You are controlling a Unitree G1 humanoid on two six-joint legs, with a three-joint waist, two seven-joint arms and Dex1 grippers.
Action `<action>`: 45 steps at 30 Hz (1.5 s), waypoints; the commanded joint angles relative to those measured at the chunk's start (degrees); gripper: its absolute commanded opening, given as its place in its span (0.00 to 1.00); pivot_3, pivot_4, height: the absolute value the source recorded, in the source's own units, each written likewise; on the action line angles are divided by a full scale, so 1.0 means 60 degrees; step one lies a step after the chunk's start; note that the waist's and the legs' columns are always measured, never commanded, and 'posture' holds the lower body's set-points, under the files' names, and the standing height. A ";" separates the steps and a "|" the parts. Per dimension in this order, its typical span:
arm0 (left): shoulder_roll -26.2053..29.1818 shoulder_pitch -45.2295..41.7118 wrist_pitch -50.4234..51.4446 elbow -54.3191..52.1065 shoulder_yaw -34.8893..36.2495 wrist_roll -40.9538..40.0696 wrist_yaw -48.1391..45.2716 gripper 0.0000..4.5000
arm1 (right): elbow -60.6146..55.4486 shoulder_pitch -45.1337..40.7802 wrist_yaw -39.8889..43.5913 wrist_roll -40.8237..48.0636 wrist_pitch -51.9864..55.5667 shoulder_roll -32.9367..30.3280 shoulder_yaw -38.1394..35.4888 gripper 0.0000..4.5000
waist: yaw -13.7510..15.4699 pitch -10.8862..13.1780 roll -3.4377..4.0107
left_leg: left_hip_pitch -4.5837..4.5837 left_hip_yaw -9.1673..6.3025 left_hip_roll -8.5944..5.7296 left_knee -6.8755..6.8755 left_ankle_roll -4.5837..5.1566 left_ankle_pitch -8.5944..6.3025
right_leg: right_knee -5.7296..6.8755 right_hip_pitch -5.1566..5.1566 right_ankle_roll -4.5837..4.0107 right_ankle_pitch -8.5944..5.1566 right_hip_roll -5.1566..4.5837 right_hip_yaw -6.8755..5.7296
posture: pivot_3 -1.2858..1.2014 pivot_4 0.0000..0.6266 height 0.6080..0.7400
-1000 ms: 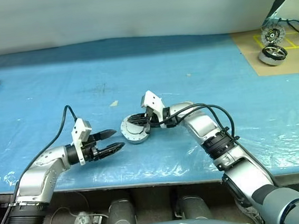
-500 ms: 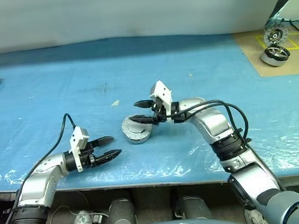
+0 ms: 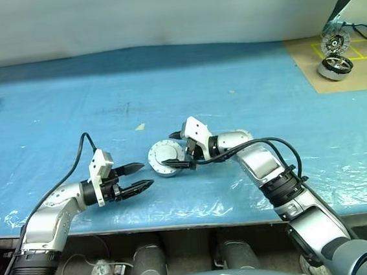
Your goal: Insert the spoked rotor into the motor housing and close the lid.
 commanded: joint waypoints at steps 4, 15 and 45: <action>0.0244 0.0072 0.0036 -0.0273 0.0320 -0.0157 -0.0011 0.81 | -0.0347 0.0126 0.0317 0.0170 0.0004 -0.0020 0.0017 0.99 | 0.0004 0.0000 0.0000 | 0.0001 0.0000 0.0000 0.0001 0.0001 0.0000 | 0.0001 0.0001 0.0000 0.0000 0.0000 0.0000 | 0.52 0.24 1.00; 0.0222 0.0156 0.0738 -0.1357 0.0282 -0.0371 0.0566 0.81 | 0.0508 0.0172 0.0293 -0.0694 -0.0582 -0.0056 0.0561 0.96 | -0.0003 0.0000 -0.0001 | 0.0005 0.0000 0.0000 0.0004 0.0001 0.0000 | 0.0003 0.0007 0.0000 0.0000 0.0000 0.0000 | 0.52 0.24 1.00; 0.0286 0.0082 0.0830 -0.1442 0.0208 -0.0391 0.0850 0.81 | 0.2558 0.0010 -0.0905 -0.1454 -0.0742 -0.0050 0.0588 0.65 | -0.0006 -0.0015 0.0014 | 0.0195 -0.0002 -0.0007 -0.0019 0.0001 -0.0004 | 0.0000 0.0160 0.0074 -0.0043 -0.0001 0.0021 | 0.52 0.24 1.00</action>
